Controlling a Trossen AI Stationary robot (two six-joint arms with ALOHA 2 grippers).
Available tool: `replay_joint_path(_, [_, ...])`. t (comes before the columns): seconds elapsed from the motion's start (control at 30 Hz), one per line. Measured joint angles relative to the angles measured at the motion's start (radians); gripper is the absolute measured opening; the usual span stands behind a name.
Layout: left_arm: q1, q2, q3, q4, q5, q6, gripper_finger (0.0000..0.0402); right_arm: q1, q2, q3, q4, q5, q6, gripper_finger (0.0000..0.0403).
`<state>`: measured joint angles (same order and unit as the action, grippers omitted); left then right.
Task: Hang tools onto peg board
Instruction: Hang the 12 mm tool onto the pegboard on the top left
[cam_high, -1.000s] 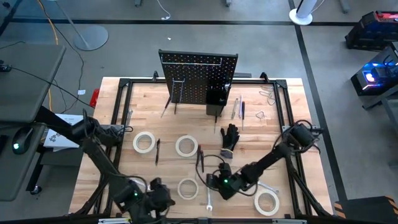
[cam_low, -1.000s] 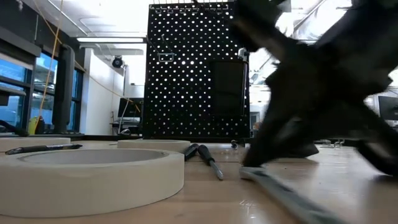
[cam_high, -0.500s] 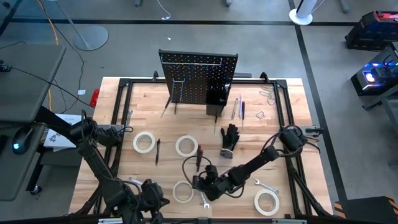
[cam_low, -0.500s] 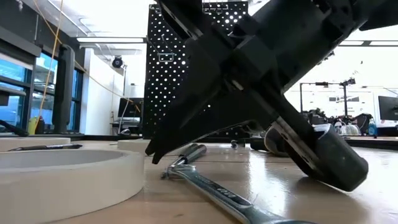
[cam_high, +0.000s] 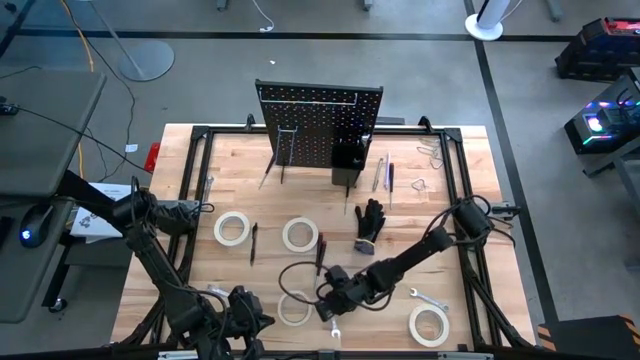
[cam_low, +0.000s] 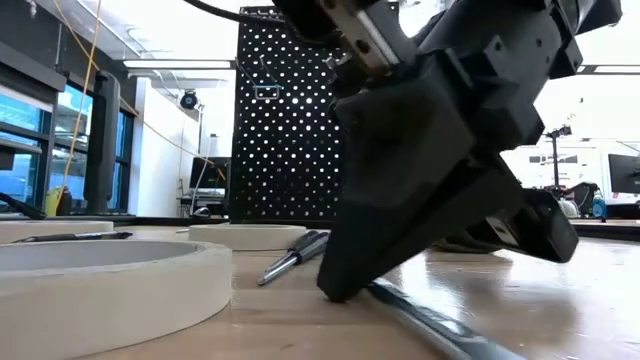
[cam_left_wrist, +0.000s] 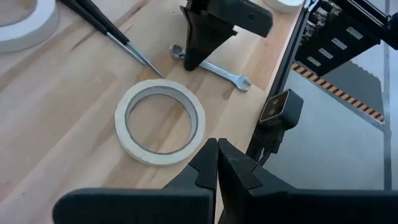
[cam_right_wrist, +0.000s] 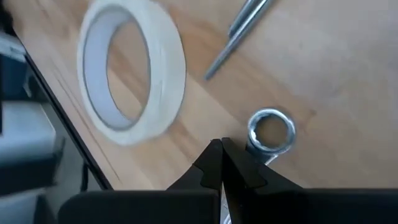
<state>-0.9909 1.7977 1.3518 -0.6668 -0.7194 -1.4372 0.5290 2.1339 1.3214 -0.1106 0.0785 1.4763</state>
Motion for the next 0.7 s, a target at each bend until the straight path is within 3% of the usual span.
replay_joint_path(0.43, [0.010,0.005,0.000,-0.001,-0.025,0.000,0.0000,0.002,-0.030,0.003,-0.155,-0.139,-0.152,0.0000])
replay_joint_path(0.7, [0.031,0.017,0.000,0.006,-0.032,0.000,0.0000,0.021,-0.057,0.000,-0.229,-0.172,-0.176,0.0000])
